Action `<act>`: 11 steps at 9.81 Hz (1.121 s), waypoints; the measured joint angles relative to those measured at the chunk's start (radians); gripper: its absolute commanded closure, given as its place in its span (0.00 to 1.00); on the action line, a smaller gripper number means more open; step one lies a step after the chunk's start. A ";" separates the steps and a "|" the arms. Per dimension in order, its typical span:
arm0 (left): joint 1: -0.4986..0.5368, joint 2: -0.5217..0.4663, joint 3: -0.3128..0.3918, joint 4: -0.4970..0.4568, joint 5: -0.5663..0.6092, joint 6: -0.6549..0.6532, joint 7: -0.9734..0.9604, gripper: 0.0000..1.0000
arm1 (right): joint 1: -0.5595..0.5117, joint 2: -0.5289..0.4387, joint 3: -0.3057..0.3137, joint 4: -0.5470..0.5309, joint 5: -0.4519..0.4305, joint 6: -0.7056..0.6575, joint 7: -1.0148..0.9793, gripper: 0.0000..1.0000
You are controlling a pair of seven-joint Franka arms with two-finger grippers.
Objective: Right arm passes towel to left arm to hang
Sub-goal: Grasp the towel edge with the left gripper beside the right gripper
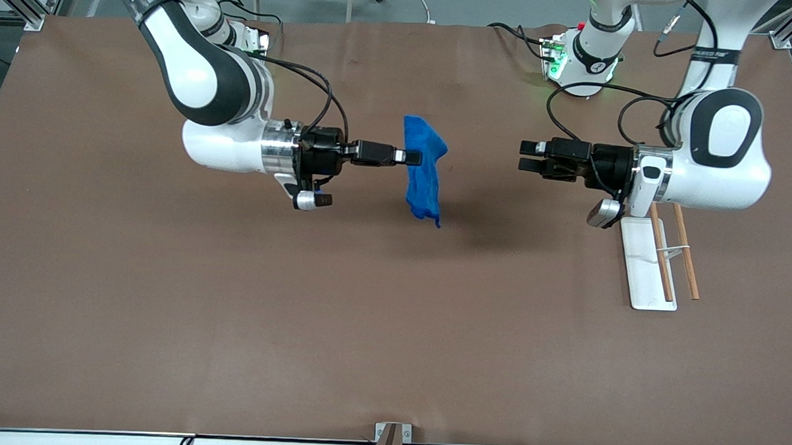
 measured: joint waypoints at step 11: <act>-0.018 -0.052 -0.253 -0.157 -0.520 0.411 0.174 0.03 | 0.036 0.085 0.009 0.005 0.244 -0.106 -0.250 1.00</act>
